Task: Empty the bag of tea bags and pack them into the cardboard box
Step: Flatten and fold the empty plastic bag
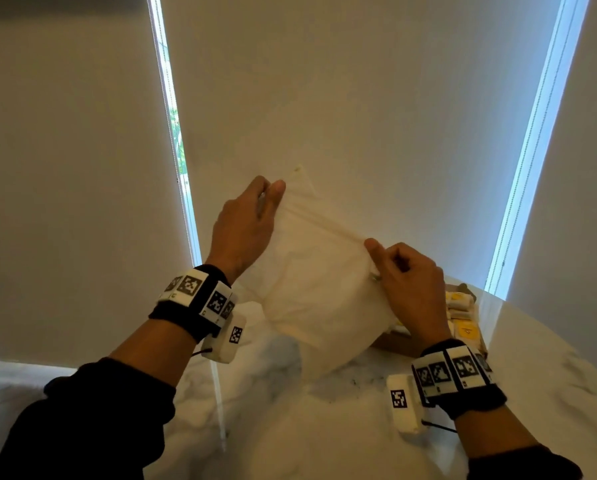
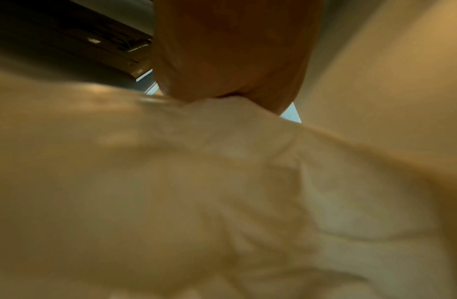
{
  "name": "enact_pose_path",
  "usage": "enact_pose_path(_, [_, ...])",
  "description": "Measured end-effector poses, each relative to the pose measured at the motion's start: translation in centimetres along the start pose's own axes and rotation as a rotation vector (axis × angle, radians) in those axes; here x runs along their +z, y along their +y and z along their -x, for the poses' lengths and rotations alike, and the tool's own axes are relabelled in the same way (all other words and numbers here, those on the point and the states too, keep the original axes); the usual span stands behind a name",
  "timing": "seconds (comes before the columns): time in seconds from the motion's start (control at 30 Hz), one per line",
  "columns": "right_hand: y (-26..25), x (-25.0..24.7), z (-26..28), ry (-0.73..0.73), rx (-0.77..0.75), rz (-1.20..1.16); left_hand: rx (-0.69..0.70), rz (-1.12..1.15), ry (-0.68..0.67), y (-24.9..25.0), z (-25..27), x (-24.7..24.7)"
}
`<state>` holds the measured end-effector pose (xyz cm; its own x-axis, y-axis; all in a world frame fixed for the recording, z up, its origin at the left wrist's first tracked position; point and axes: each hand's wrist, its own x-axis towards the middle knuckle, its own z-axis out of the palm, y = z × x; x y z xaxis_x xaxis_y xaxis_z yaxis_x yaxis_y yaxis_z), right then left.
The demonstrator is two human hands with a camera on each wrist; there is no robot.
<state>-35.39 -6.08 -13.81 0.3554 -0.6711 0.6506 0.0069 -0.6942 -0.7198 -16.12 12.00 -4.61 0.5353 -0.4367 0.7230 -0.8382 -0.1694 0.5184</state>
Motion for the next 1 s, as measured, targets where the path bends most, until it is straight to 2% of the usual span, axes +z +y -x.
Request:
enact_pose_path(0.1, [0.4, 0.1, -0.1, -0.017, 0.221, -0.251, -0.074, 0.208, 0.103, 0.4, -0.2, 0.0])
enact_pose_path(0.2, [0.7, 1.3, 0.4, -0.246, 0.591, -0.604, -0.154, 0.346, 0.17, 0.2, -0.5, 0.1])
enact_pose_path(0.27, [0.5, 2.7, 1.4, -0.443, 0.696, -0.779, -0.214, 0.419, 0.178, 0.2, -0.5, 0.5])
enact_pose_path(0.33, [-0.1, 3.3, 2.1, -0.484, 0.69, -0.646, -0.255, 0.432, 0.193, 0.1, -0.4, 0.6])
enact_pose_path(0.4, [-0.2, 3.1, 2.1, -0.395, 0.548, -0.38, -0.273, 0.384, 0.205, -0.3, -0.5, 0.0])
enact_pose_path(0.47, [-0.2, 2.2, 1.7, -0.255, 0.415, -0.243, -0.28, 0.284, 0.195, -1.2, -0.4, -0.9])
enact_pose_path(0.53, [-0.2, 1.2, 1.1, -0.136, 0.328, -0.186, -0.255, 0.165, 0.169, -1.9, -0.1, -1.6])
enact_pose_path(0.63, [-0.9, 0.7, 0.6, -0.05, 0.257, -0.149, -0.208, 0.088, 0.159, -2.5, 0.4, -1.9])
enact_pose_path(0.7, [-1.1, 0.6, 0.7, 0.002, 0.257, -0.183, -0.221, 0.1, 0.173, -2.7, 0.5, -1.5])
enact_pose_path(0.77, [-1.1, 0.6, 1.0, 0.058, 0.334, -0.232, -0.264, 0.139, 0.205, -2.9, 0.4, -1.2])
enact_pose_path(0.83, [-1.1, 0.6, 1.2, -0.023, 0.49, -0.449, -0.333, 0.192, 0.257, -3.0, 0.3, -0.9])
enact_pose_path(0.9, [-1.0, 0.3, 1.3, -0.242, 0.584, -0.739, -0.416, 0.26, 0.323, -3.1, 0.1, -0.7])
enact_pose_path(0.97, [-0.8, 0.1, 1.6, -0.415, 0.583, -0.796, -0.469, 0.312, 0.372, -3.4, 0.0, -0.5])
enact_pose_path(1.0, [-0.5, 0.2, 1.7, -0.452, 0.561, -0.759, -0.484, 0.333, 0.384, -3.6, 0.1, -0.5])
